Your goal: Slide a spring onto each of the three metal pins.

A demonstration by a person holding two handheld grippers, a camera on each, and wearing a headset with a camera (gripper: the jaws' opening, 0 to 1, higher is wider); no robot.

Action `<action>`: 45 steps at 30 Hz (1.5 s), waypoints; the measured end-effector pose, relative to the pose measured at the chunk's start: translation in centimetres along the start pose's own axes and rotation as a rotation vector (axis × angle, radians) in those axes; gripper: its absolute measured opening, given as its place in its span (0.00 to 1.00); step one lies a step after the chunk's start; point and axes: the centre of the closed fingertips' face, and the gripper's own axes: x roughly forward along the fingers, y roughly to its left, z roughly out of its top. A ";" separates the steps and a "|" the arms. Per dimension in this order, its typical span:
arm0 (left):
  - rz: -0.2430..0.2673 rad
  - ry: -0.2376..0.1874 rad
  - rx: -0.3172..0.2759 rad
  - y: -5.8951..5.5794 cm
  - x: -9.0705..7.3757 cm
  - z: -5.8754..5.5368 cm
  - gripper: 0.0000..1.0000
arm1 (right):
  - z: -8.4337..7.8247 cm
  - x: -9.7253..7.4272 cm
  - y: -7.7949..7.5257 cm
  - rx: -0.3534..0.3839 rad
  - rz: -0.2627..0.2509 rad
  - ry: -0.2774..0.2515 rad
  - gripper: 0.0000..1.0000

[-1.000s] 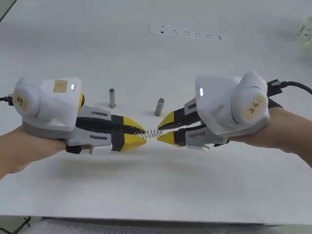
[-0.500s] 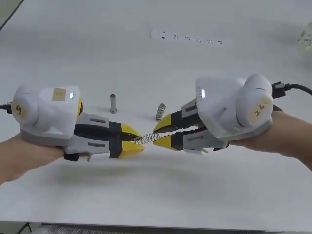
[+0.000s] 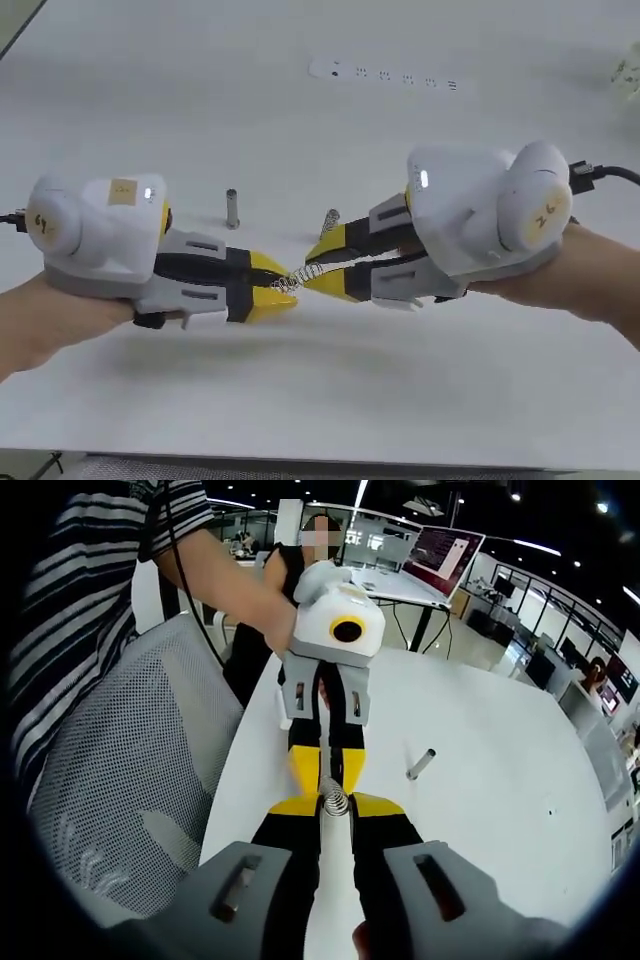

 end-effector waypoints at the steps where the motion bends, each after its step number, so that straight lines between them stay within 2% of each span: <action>1: 0.002 -0.002 -0.001 0.0 0.0 0.0 0.08 | 0.0 0.0 0.0 0.004 -0.001 -0.001 0.12; 12: 0.001 -0.004 -0.006 -0.2 0.0 -0.2 0.08 | 1.3 0.7 0.1 -0.002 -0.022 -0.054 0.12; 20: -0.004 -0.022 -0.008 -0.3 0.4 0.1 0.08 | 2.0 1.0 -0.2 0.007 -0.035 -0.092 0.12; 33: -0.006 -0.034 -0.009 -0.4 0.5 0.3 0.08 | 2.4 1.0 -0.3 0.092 -0.075 -0.175 0.12; 39: -0.003 -0.024 -0.008 -0.5 0.5 0.1 0.08 | 2.3 1.0 -0.1 0.067 -0.078 -0.170 0.12; 45: 0.013 -0.033 -0.025 -0.6 0.7 0.3 0.09 | 2.4 0.9 -0.2 0.041 -0.075 -0.152 0.12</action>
